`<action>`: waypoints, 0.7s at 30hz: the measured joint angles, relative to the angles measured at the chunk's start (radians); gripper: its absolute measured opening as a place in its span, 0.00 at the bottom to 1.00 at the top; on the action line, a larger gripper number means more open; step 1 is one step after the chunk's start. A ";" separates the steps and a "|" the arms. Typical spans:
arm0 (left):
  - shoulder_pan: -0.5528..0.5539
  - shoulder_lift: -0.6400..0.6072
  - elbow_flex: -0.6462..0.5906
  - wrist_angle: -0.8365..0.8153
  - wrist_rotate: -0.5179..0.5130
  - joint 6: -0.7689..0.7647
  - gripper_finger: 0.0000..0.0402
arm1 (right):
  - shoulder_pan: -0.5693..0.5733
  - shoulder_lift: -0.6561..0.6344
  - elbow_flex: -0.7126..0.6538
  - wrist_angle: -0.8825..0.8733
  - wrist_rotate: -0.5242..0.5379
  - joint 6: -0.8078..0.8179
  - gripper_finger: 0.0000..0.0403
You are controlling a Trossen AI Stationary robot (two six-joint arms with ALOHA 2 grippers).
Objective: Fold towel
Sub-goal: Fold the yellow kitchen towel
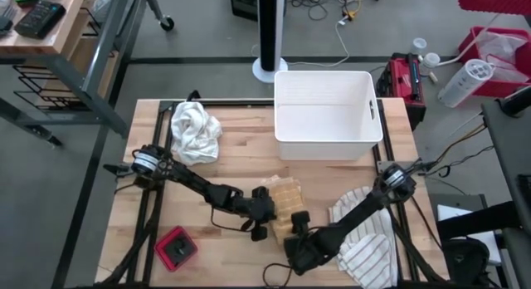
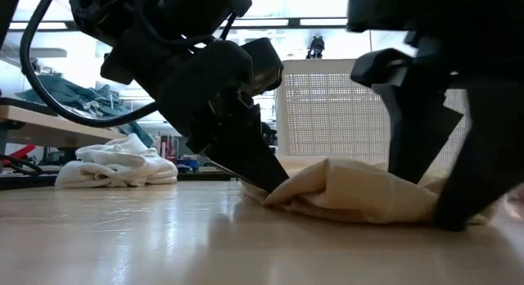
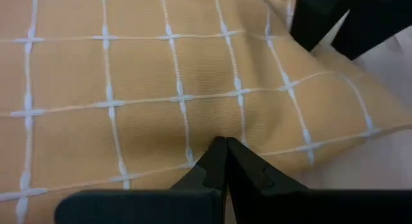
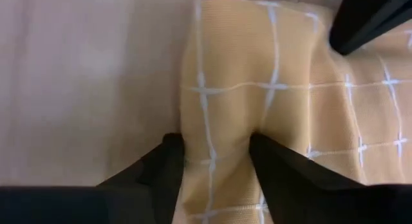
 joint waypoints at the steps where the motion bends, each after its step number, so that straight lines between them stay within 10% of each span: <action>1: 0.000 0.000 0.000 0.000 0.001 0.000 0.00 | -0.004 0.005 0.001 0.001 0.001 0.000 0.40; 7: 0.000 -0.006 0.000 -0.002 0.004 0.001 0.00 | -0.007 -0.008 -0.003 -0.007 0.028 -0.049 0.05; 21: -0.025 -0.184 0.000 -0.002 0.026 0.030 0.00 | 0.012 -0.220 0.041 -0.238 -0.021 -0.141 0.02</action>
